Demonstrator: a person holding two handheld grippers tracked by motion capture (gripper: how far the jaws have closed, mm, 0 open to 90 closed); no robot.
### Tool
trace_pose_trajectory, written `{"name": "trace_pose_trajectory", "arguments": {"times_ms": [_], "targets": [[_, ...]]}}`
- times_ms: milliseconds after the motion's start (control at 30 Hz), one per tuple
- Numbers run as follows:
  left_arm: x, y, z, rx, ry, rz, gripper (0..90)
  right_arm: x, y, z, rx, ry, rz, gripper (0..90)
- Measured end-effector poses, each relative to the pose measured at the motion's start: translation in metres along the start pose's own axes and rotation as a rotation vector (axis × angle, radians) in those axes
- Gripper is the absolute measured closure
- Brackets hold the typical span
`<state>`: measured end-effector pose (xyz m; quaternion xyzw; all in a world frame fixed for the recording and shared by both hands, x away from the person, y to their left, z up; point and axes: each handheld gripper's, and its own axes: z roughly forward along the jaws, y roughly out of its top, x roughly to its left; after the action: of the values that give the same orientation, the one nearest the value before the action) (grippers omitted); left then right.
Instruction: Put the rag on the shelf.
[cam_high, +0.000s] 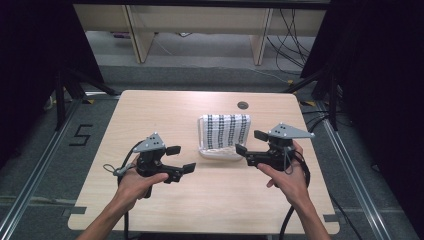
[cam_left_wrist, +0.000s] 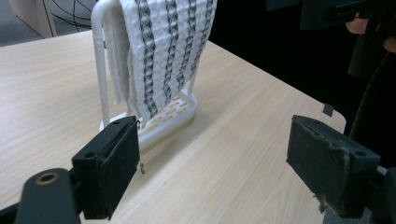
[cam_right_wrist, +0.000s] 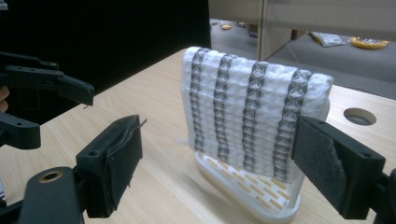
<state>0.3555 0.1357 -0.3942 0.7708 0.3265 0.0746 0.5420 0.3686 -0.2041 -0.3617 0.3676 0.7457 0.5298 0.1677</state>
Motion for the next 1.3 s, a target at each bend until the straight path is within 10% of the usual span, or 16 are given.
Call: {"name": "trace_pose_trajectory", "arguments": {"times_ms": [1300], "targets": [[-0.008, -0.059, -0.006, 0.063, 0.005, 0.017, 16.3, 0.022, -0.055, 0.003, 0.115, 0.06, -0.024, 17.4]]}}
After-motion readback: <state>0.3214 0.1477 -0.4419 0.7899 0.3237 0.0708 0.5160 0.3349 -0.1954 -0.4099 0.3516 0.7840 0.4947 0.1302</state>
